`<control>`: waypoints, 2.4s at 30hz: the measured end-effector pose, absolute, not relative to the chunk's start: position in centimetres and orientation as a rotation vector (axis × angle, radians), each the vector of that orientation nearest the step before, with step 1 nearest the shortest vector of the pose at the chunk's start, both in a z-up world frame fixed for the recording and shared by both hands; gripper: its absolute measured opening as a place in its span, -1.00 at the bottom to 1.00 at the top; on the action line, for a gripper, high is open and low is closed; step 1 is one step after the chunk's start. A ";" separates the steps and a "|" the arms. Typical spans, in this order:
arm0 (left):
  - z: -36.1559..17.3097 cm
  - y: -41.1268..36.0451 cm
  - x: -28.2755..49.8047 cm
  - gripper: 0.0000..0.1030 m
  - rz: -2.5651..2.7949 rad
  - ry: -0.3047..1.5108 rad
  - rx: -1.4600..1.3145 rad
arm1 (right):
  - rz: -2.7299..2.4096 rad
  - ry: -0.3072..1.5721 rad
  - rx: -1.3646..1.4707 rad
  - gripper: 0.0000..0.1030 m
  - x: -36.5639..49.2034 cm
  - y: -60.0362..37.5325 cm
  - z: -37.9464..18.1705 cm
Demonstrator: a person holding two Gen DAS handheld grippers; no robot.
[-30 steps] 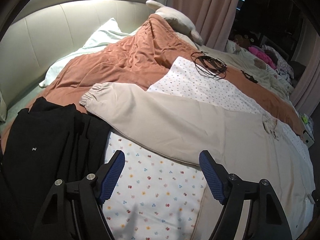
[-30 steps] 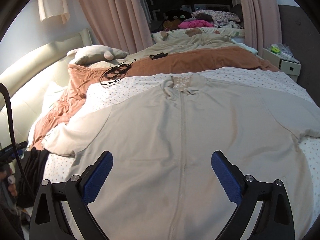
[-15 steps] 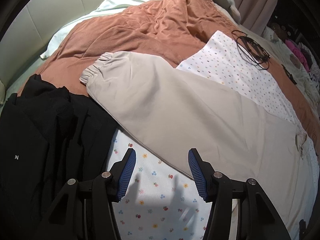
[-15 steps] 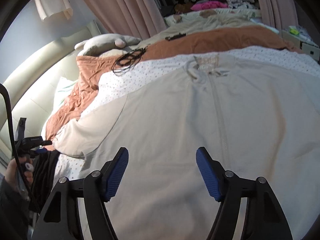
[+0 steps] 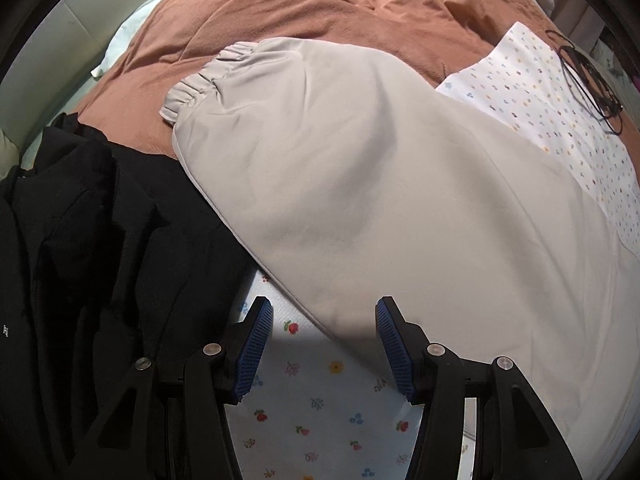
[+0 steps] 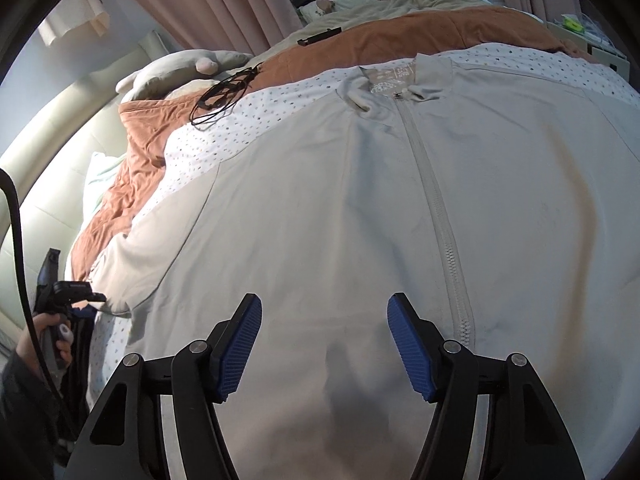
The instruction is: Fold large clothes
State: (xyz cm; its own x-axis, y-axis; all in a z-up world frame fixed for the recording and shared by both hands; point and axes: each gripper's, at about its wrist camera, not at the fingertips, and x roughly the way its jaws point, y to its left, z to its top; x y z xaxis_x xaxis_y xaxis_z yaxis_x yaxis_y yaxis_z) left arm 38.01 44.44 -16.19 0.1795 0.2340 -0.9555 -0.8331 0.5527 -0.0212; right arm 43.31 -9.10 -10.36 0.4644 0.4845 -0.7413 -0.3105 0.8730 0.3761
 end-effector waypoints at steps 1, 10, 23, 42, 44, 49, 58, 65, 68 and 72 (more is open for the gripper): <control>-16.4 44.8 37.9 0.10 0.835 1.134 -0.656 | 0.494 0.974 0.197 0.26 43.2 -8.9 -10.3; -12.3 45.7 36.6 -0.95 0.766 0.936 -0.683 | 0.595 0.997 0.179 -0.51 42.4 -4.6 -10.1; -1.9 41.7 36.8 -0.96 0.491 0.695 -0.628 | 0.794 1.039 0.246 -0.61 41.3 5.0 -10.4; 5.4 31.5 36.4 -0.96 0.110 0.582 -0.558 | 0.864 1.196 0.284 -0.72 40.0 14.8 -16.4; 5.7 30.5 36.4 -0.96 0.078 0.575 -0.552 | 0.884 1.194 0.297 -0.72 40.1 14.3 -16.3; 6.4 28.4 36.3 -0.96 0.011 0.563 -0.550 | 0.907 1.193 0.357 -0.71 39.2 11.5 -14.8; 6.8 23.6 37.2 -0.96 -0.078 0.590 -0.522 | 0.773 1.130 0.409 -0.68 37.2 2.1 -12.5; 4.7 17.8 38.7 -0.96 -0.167 0.659 -0.487 | 0.636 1.086 0.417 -0.68 36.9 -5.9 -10.9; 2.9 14.9 39.5 -0.96 -0.201 0.706 -0.479 | 0.587 1.067 0.427 -0.68 36.6 -9.3 -10.3; 0.2 10.8 40.7 -0.96 -0.248 0.773 -0.465 | 0.523 1.034 0.446 -0.68 35.7 -13.5 -9.6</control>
